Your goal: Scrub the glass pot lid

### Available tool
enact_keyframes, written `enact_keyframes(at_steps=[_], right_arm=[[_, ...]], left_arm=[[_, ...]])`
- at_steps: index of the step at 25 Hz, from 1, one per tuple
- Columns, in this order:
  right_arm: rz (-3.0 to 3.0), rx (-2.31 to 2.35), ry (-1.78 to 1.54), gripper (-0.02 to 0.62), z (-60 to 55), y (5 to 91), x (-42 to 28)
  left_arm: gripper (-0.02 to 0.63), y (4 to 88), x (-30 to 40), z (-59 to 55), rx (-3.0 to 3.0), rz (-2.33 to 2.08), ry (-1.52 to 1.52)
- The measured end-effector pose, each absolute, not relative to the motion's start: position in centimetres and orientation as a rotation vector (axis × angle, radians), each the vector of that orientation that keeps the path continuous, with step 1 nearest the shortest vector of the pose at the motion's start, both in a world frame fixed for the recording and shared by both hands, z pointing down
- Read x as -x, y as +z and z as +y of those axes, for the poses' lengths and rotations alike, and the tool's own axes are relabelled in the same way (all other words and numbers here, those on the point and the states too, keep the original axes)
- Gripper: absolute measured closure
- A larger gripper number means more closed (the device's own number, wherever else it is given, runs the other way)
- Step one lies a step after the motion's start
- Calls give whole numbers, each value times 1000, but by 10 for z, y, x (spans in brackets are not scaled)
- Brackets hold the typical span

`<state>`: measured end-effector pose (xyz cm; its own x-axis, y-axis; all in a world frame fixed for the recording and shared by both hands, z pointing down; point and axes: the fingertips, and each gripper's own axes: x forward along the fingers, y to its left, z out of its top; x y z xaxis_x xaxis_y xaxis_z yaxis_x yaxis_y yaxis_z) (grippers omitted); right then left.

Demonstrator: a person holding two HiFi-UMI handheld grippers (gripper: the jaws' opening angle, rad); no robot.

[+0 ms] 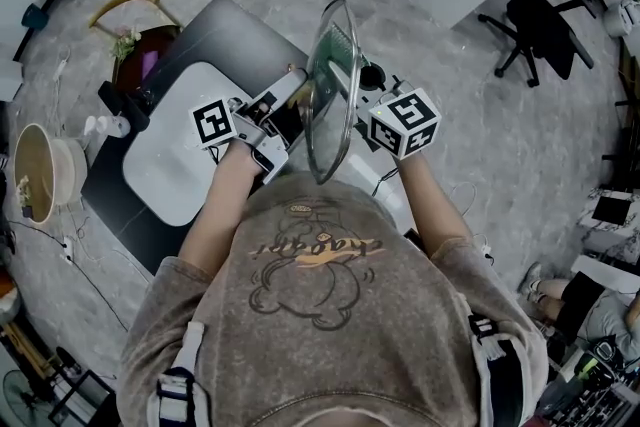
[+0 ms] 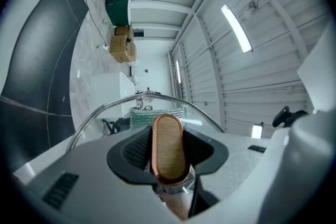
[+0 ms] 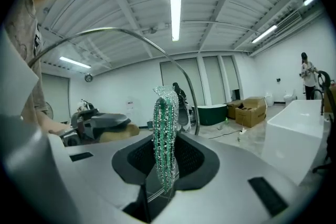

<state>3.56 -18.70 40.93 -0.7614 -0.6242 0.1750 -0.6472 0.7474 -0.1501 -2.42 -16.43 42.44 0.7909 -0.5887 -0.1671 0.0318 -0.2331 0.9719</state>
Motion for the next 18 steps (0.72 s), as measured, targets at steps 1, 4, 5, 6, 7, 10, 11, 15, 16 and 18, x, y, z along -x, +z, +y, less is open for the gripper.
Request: enact_keyframes(at_steps=[1, 4, 5, 6, 7, 10, 11, 15, 16, 18], right_arm=[[-2825, -1039, 306, 506, -191, 412, -36], [-2800, -1067, 324, 506, -201, 424, -37], [-2790, -1075, 335, 506, -205, 429, -37], [-2780, -1082, 346, 508, -207, 434, -37], [-2772, -1084, 357, 507, -209, 438, -37], [-2751, -1068, 386, 506, -211, 450, -34], [-2745, -1055, 391, 507, -210, 455, -33], [-2723, -1015, 413, 506, -202, 473, -26], [-2719, -1008, 422, 506, -200, 478, -25], [-2706, -993, 441, 506, -194, 485, -22]], left_arm=[[434, 423, 24, -164, -1727, -439, -610], [434, 420, 23, -163, -1736, -433, -610], [434, 420, 23, -162, -1736, -430, -613], [434, 419, 23, -162, -1735, -428, -615], [434, 419, 24, -161, -1733, -428, -616], [434, 420, 24, -161, -1715, -445, -617], [434, 421, 25, -162, -1709, -450, -619], [434, 418, 27, -164, -1718, -447, -643], [434, 417, 28, -165, -1726, -447, -647], [434, 416, 30, -166, -1736, -451, -649]])
